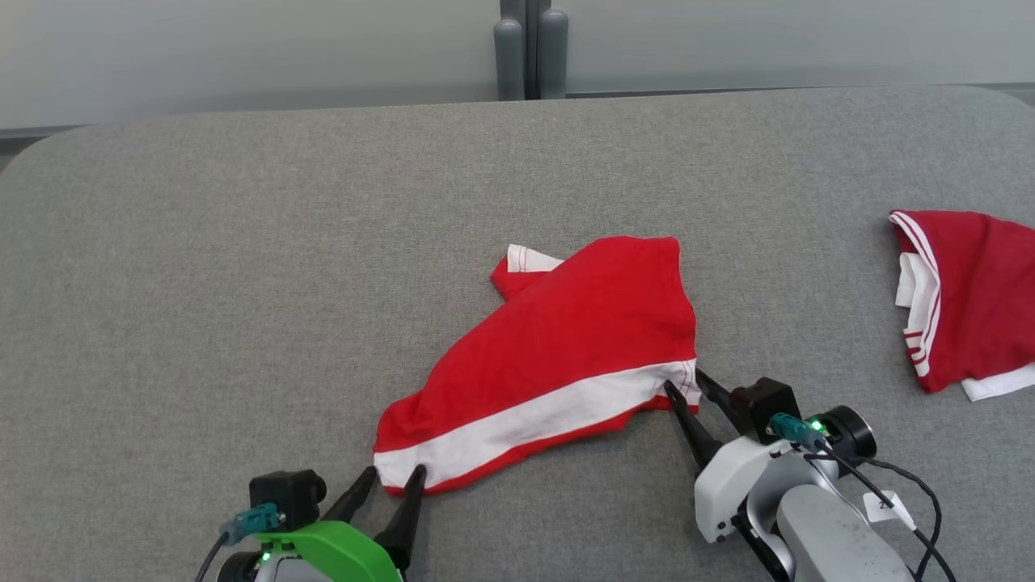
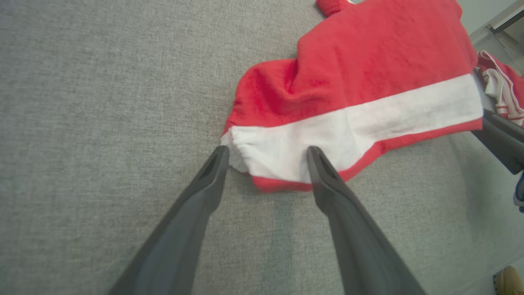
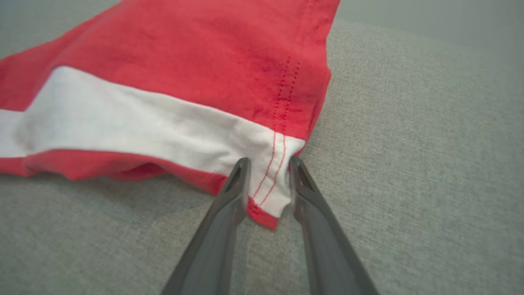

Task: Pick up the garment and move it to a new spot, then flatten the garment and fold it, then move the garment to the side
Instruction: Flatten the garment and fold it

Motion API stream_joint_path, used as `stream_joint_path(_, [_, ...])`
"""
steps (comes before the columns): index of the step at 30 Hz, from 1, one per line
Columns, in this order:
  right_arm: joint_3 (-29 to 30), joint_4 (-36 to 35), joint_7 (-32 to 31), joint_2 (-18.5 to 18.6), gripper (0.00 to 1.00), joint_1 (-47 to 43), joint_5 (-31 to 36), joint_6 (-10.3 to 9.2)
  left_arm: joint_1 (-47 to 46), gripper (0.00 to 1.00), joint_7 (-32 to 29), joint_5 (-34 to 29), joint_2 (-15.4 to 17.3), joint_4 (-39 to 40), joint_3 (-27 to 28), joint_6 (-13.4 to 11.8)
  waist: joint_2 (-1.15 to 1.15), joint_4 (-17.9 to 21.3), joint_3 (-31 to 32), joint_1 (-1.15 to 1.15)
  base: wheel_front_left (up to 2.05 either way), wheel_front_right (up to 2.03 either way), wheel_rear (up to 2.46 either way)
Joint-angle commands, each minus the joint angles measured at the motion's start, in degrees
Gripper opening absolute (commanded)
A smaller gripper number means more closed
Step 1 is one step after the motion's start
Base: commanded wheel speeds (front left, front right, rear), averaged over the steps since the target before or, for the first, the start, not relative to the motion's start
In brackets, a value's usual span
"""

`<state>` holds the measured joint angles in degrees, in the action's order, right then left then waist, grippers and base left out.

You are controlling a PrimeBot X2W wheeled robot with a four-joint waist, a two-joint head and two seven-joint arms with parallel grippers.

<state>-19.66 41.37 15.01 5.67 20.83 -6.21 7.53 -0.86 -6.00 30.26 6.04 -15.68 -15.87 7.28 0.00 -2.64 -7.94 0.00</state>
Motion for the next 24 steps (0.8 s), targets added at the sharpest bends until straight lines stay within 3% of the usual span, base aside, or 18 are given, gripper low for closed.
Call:
stream_joint_path(1, [-0.15, 0.24, 0.2, -0.09, 0.46, 0.65, -0.32, -0.09, -1.09, 0.89, 0.17, 0.5, 0.12, -0.17, -0.13, -0.03, 0.0, -0.04, 0.0, 0.0, 0.0, 0.0, 0.0])
stream_joint_path(2, [-0.21, 0.27, 0.2, -0.11, 0.45, 0.69, -0.39, -0.09, -1.14, 0.8, 0.24, 0.54, 0.1, -0.18, -0.18, -0.02, 0.0, -0.05, 0.0, 0.0, 0.0, 0.0, 0.0])
stream_joint_path(3, [-0.22, 0.32, 0.2, -0.1, 0.44, 0.7, -0.5, -0.09, -1.16, 0.49, 0.26, 0.54, 0.11, -0.17, -0.31, -0.02, 0.0, -0.07, 0.01, 0.0, 0.0, 0.0, 0.0])
stream_joint_path(5, [-0.21, 0.43, 0.2, -0.06, 0.4, 0.65, -0.74, -0.09, -1.28, 0.24, 0.35, 0.6, 0.11, -0.06, -0.51, 0.0, 0.0, -0.12, 0.07, 0.0, 0.0, 0.0, 0.0])
stream_joint_path(6, [-0.28, 0.59, 0.2, -0.04, 0.32, 0.59, -0.81, -0.09, -1.35, 0.0, 0.33, 0.56, 0.17, 0.02, -0.71, 0.01, 0.0, -0.15, 0.09, 0.0, 0.0, 0.0, 0.0])
stream_joint_path(9, [-0.74, 0.82, 0.19, 0.07, 0.0, 0.57, -1.26, -0.09, -1.25, 0.0, 0.15, 0.75, 0.37, 0.3, -1.23, 0.05, 0.0, -0.22, 0.11, 0.0, 0.0, 0.0, 0.0])
stream_joint_path(24, [-1.33, -2.65, 0.19, 1.49, 0.0, -0.34, -3.51, -0.09, 0.25, 0.0, -0.25, 1.53, 1.54, 5.76, -1.84, -0.03, 0.0, -0.07, 0.75, 0.0, 0.0, 0.0, 0.0])
